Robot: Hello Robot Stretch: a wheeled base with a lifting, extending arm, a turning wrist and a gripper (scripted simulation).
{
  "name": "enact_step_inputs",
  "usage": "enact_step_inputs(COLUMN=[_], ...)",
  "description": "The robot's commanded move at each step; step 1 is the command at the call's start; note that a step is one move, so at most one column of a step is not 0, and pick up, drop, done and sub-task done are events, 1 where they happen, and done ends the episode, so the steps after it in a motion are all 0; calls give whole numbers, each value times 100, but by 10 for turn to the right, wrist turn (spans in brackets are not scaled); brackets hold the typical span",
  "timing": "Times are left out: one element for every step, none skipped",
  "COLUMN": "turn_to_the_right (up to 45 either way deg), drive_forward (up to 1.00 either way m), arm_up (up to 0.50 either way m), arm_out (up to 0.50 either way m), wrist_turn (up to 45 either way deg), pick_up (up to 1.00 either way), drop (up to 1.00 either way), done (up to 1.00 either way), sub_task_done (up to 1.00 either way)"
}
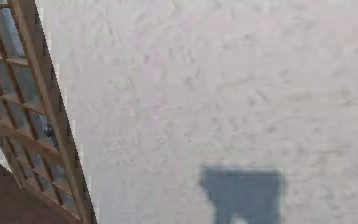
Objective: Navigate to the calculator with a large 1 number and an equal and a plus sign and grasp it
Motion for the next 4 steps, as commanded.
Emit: enact_step_inputs(turn_to_the_right=[-450, -210, 0, 0], drive_forward=[0, 0, 100, 100], arm_up=[0, 0, 0, 0], arm_out=[0, 0, 0, 0], wrist_turn=[0, 0, 0, 0], pick_up=[0, 0, 0, 0], drop=[0, 0, 0, 0], done=[0, 0, 0, 0], sub_task_done=[0, 0, 0, 0])
